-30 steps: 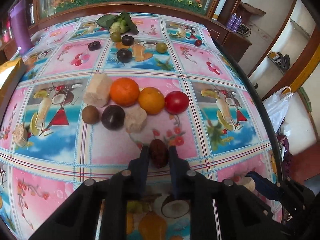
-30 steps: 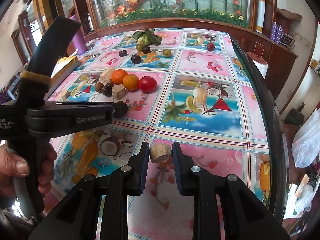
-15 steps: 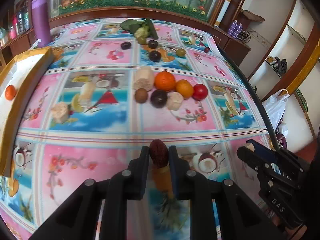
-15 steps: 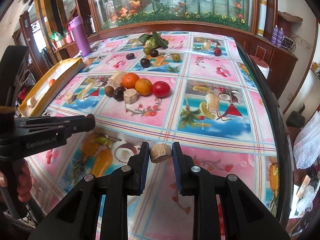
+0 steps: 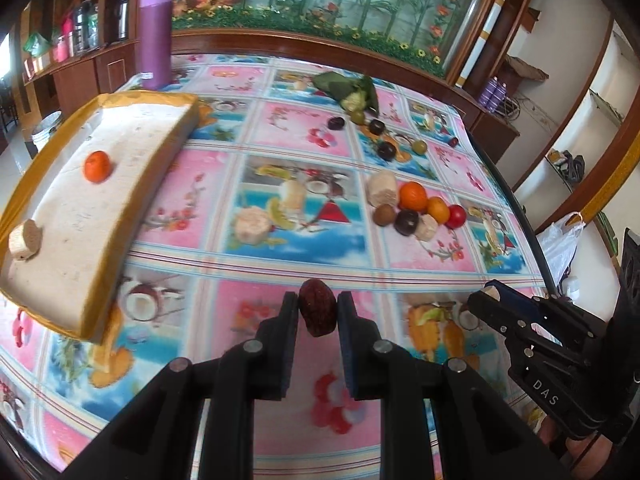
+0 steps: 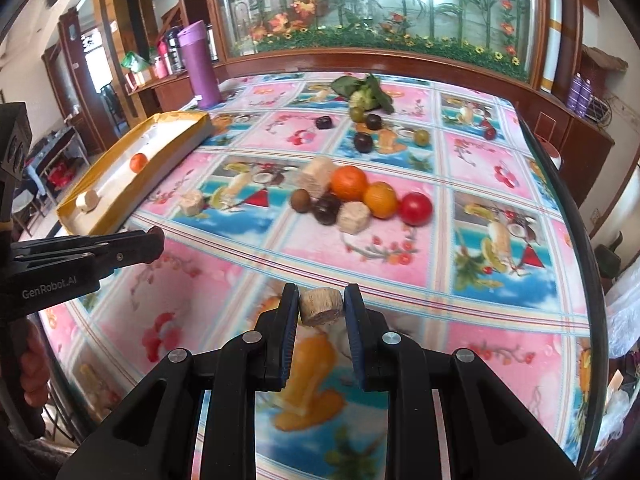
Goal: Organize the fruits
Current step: 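Grasp the red date with the left gripper while the right holds the wooden cylinder, then carry both items over the tray and open both grippers to release them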
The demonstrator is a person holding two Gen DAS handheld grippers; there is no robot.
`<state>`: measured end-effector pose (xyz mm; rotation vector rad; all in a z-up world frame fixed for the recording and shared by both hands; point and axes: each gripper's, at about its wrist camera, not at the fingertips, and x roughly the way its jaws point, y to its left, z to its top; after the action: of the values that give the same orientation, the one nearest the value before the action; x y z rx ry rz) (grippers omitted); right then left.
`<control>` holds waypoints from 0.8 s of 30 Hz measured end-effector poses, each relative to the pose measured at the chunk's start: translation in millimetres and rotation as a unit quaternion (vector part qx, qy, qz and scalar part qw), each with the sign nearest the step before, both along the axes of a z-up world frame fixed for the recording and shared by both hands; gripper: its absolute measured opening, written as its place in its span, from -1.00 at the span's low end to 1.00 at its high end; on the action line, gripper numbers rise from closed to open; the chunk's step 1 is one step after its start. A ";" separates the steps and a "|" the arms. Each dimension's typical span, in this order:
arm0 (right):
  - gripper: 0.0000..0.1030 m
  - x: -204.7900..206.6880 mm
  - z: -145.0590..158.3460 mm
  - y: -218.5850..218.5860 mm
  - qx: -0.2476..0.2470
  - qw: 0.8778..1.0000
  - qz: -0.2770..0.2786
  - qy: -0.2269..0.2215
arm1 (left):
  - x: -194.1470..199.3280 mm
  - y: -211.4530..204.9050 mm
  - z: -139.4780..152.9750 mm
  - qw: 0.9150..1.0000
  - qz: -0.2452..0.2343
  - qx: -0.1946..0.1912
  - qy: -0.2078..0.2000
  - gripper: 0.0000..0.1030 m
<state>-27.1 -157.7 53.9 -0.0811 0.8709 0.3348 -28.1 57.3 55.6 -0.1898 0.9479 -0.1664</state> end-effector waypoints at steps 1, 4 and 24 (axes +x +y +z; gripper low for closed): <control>-0.55 0.4 0.8 6.3 0.000 1.000 0.003 0.000 | -1.1 7.4 1.1 1.000 0.004 -0.001 -0.002 -0.57; -0.56 1.5 3.0 27.4 -0.001 1.000 0.016 -0.001 | -3.4 29.3 4.3 1.000 0.020 -0.004 -0.007 -0.57; -0.56 41.6 24.8 172.3 -0.002 0.994 0.112 -0.010 | 1.9 167.8 9.5 0.992 0.122 0.018 -0.022 -0.57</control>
<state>14.5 14.6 78.7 -0.1870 0.8438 0.5421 -26.3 225.1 65.2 -0.2659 0.8756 0.0707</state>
